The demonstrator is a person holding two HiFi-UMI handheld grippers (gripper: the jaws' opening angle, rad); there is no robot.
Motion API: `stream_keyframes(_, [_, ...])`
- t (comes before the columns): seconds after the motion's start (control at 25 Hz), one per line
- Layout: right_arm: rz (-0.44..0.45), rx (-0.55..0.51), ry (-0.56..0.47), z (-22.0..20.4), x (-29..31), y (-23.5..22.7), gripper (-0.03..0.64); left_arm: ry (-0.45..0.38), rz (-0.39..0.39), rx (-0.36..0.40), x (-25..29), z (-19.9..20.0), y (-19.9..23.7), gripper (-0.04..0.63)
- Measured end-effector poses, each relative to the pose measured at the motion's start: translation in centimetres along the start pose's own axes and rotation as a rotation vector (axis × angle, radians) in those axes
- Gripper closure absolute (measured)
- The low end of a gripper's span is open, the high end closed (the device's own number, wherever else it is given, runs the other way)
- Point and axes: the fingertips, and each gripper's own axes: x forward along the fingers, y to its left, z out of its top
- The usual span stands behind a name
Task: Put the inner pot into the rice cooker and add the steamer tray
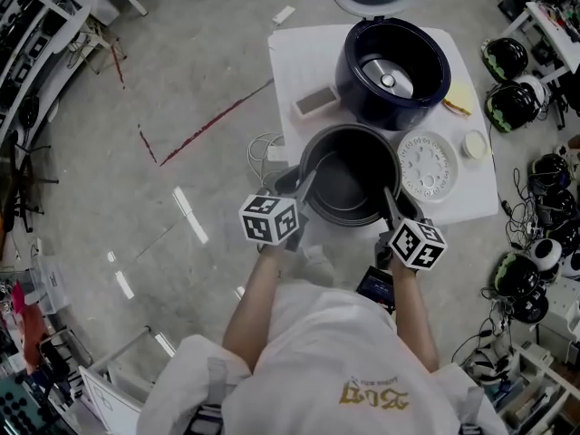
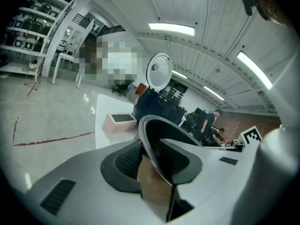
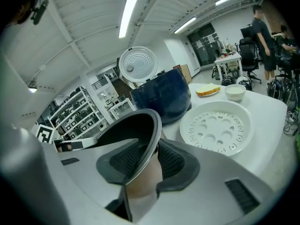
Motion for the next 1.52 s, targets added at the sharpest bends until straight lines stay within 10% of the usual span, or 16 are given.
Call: stream_keyframes(1.52, [0.167,-0.117,-0.257,11.9,-5.0,9.1,0.500,-0.311,-0.063,0.053,-6.5,13.4,-4.3,0.497])
